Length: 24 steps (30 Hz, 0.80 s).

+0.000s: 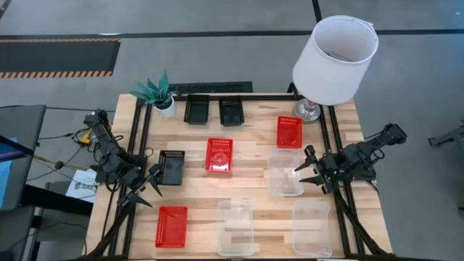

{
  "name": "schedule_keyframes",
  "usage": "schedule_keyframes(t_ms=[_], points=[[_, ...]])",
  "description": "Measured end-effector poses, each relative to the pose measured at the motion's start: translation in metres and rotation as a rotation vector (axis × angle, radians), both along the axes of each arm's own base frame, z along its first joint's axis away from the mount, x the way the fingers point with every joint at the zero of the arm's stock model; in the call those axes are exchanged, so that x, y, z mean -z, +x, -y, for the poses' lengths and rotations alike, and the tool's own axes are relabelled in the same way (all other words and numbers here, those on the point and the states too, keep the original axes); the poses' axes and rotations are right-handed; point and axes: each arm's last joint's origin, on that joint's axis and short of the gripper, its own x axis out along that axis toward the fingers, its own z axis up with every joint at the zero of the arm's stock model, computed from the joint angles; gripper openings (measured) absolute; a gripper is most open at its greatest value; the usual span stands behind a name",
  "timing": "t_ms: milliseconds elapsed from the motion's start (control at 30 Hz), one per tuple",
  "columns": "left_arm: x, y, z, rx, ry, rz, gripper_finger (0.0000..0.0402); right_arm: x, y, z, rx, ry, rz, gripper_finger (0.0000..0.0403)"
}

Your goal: Stack baskets by color

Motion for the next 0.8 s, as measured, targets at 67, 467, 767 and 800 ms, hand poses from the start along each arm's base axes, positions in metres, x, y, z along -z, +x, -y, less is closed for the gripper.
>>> schedule_keyframes(t_ms=[67, 467, 767, 800], points=[[0.0001, 0.0000, 0.0000, 0.000, 0.000, 0.000, 0.0209, 0.0000, 0.0000, 0.0000, 0.000, 0.000, 0.000, 0.0214], [0.0000, 0.0000, 0.0000, 0.000, 0.000, 0.000, 0.0209, 0.0000, 0.0000, 0.0000, 0.000, 0.000, 0.000, 0.0214], [-0.0004, 0.0009, -0.0011, -0.061, 0.169, 0.135, 0.0209, 0.0001, 0.0000, 0.0000, 0.000, 0.000, 0.000, 0.0214], [-0.0006, 0.0011, -0.0014, -0.077, 0.224, 0.176, 0.0209, -0.0001, 0.0000, 0.0000, 0.000, 0.000, 0.001, 0.0214]])
